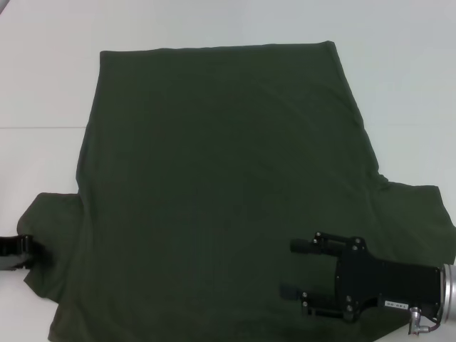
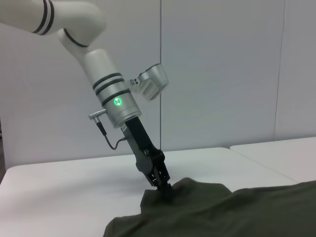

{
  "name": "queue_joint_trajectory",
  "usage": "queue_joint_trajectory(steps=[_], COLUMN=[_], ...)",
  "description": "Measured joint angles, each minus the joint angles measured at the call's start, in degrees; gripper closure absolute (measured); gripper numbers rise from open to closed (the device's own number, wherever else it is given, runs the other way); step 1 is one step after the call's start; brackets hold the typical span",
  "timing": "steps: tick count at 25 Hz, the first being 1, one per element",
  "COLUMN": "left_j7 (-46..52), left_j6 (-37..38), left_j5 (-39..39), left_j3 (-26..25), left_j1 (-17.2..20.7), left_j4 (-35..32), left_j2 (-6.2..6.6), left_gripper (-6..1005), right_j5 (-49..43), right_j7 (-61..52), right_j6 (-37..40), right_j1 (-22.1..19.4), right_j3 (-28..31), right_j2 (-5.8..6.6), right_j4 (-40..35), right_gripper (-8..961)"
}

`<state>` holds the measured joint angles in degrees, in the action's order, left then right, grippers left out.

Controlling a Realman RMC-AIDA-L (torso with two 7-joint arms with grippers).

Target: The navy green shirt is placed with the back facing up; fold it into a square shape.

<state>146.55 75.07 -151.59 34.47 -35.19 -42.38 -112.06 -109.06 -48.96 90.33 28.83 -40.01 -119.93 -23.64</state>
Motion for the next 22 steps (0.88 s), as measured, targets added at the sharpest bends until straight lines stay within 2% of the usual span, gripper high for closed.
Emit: queue_joint_trajectory(steps=[6,11,17,22], left_j7=[0.17,0.05,-0.36,-1.05], left_j6=[-0.03,0.08,0.38,0.24], left_j5=[0.01,0.04,0.07,0.21], left_j3=[0.00,0.07,0.80,0.87], left_j1=[0.12,0.12,0.09,0.37], left_j4=[-0.52,-0.55,-0.82,-2.52], left_j2=[0.01,0.01,-0.16,-0.87], left_gripper=[746,971,997,990], right_j5=[0.43,0.43,0.43,0.43], right_j7=[0.00,0.00,0.00,0.00], right_j6=[0.25,0.25,0.27,0.30], right_j1=[-0.10,-0.07,-0.06,-0.20], right_j3=[0.03,0.03,0.03,0.03], right_j2=[0.05,0.05,0.05,0.05], right_j4=[0.00,0.00,0.00,0.00], right_gripper=[203,203,203,203])
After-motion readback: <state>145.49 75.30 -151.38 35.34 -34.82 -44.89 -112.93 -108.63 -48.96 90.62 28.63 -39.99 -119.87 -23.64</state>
